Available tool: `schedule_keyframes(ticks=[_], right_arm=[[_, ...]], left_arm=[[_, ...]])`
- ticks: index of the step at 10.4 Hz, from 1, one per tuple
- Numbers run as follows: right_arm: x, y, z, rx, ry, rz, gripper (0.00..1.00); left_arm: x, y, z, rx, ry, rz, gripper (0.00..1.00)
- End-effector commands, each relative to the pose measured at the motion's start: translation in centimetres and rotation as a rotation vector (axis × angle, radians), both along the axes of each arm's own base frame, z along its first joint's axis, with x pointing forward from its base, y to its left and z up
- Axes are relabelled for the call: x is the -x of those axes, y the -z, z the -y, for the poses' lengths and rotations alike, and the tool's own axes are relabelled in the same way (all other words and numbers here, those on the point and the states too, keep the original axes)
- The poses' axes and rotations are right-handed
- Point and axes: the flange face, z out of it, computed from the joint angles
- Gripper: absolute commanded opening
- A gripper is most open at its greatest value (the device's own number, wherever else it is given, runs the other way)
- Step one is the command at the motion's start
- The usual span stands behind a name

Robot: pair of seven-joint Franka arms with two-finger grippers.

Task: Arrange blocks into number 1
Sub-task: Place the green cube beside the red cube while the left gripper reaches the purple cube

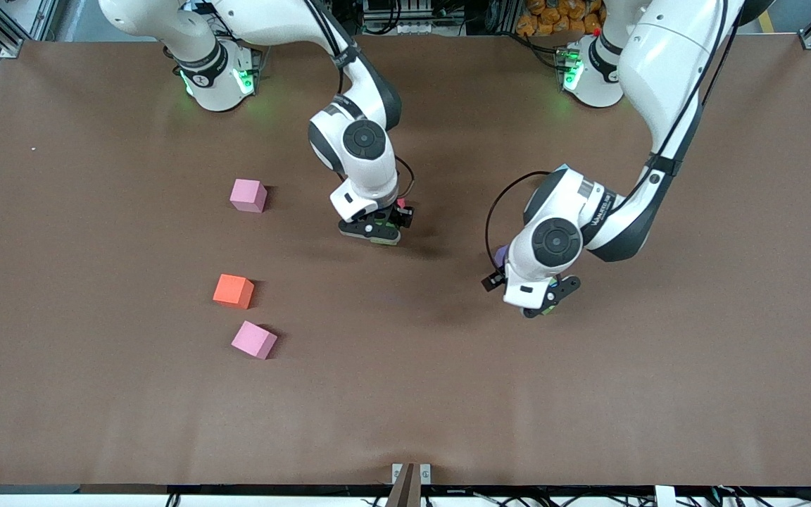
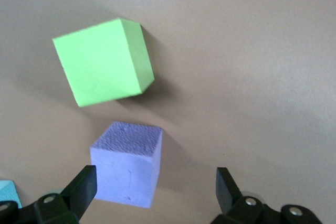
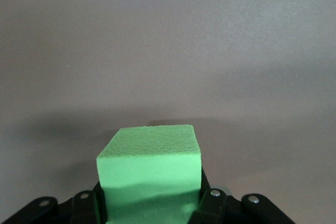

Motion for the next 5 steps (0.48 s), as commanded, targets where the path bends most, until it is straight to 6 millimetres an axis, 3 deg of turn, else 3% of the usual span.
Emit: schedule_keyframes(ticks=[1,5], right_arm=[[0.0,1.0,-1.1,0.011,-0.01,0.03,0.4],[0.8,1.2,-1.6,0.029,-0.066,0.037,0.42]], left_arm=[[1.0,-0.4,-1.2,-0.012,-0.048,0.025,1.0],[1.7,2.2,-0.6,-0.035,-0.129,-0.014,1.0]])
